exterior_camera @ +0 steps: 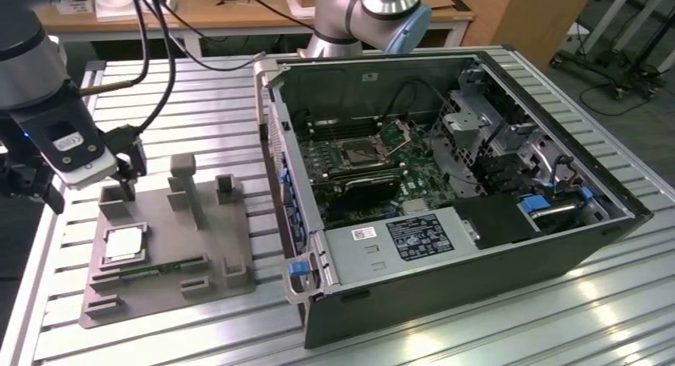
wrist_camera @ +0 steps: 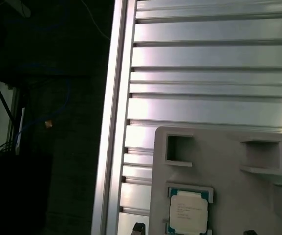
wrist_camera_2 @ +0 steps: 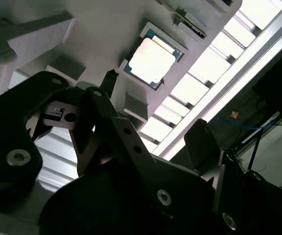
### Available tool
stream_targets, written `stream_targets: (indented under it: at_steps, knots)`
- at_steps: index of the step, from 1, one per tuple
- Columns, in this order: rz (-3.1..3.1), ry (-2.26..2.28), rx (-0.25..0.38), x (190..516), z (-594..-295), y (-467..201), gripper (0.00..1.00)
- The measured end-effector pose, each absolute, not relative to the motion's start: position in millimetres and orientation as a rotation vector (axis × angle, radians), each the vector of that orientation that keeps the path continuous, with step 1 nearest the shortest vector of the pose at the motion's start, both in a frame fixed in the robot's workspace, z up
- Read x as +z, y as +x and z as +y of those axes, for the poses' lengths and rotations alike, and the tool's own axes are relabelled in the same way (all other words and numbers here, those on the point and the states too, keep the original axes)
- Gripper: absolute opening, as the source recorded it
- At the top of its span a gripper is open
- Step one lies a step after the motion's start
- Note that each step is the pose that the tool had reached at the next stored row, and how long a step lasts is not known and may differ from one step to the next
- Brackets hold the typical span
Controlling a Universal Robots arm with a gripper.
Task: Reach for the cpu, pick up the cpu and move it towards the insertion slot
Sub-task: 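Reach for the cpu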
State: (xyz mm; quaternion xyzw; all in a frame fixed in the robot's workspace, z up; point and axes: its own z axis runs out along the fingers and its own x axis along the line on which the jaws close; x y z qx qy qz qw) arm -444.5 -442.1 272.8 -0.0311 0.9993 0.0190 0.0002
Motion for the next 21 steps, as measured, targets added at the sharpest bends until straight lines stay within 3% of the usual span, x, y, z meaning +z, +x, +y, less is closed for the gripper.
stream_targets:
  at_steps: [21]
  knots:
    - [3.139,-0.102,0.06,235,-450,-445,0.82]
